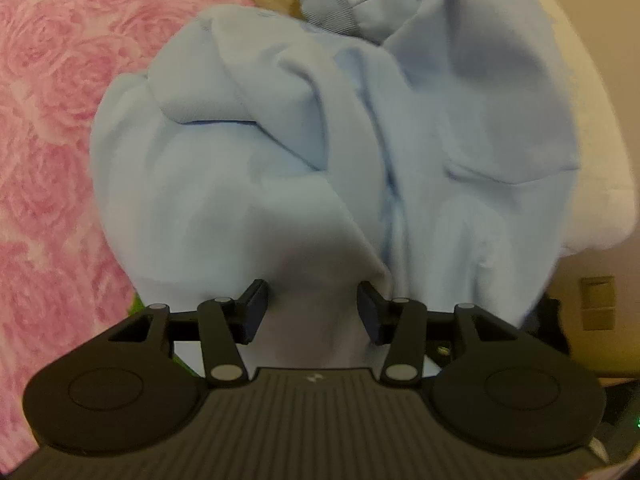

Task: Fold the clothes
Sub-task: 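Reach both grippers into the light-blue sweatshirt and close on its fabric, then lift the sweatshirt with both grippers and carry it onto the other bed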

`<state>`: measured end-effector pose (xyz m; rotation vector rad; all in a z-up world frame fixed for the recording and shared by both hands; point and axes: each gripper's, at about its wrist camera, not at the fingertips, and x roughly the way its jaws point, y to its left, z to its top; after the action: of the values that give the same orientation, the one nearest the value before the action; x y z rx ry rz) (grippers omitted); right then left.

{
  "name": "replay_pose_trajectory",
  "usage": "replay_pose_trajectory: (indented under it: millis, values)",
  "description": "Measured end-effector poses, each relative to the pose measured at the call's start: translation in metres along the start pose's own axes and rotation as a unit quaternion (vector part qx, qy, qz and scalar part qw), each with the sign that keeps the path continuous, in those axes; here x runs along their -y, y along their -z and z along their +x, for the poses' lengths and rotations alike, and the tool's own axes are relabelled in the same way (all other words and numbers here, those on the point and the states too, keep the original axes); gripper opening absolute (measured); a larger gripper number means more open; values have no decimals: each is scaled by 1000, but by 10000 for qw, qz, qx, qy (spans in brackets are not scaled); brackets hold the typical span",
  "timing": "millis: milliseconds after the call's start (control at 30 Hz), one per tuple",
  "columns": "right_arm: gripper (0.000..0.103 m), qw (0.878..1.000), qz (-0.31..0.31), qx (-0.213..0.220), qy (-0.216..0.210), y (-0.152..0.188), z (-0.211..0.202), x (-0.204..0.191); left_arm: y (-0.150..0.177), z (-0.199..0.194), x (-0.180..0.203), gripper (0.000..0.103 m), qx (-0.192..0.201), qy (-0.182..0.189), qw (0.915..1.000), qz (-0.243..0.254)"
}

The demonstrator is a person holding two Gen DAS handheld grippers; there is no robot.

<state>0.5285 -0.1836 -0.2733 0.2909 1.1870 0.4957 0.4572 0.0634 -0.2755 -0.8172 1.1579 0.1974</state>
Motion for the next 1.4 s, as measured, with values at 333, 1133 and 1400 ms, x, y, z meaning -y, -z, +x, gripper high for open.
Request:
replay_pose_trajectory:
  millis: [333, 1133, 1400]
  values:
    - [48, 9999, -7, -146, -90, -1, -6, 5, 15, 6, 0, 46, -161, 225, 9995, -160]
    - [3, 9485, -1700, 1673, -2086, -15, -163, -161, 47, -255, -35, 0, 2976, 1048, 9488, 129]
    - [3, 8465, -2997, 2052, -3894, 44, -252, -324, 141, -446, -104, 0, 4936, 944, 8644, -179]
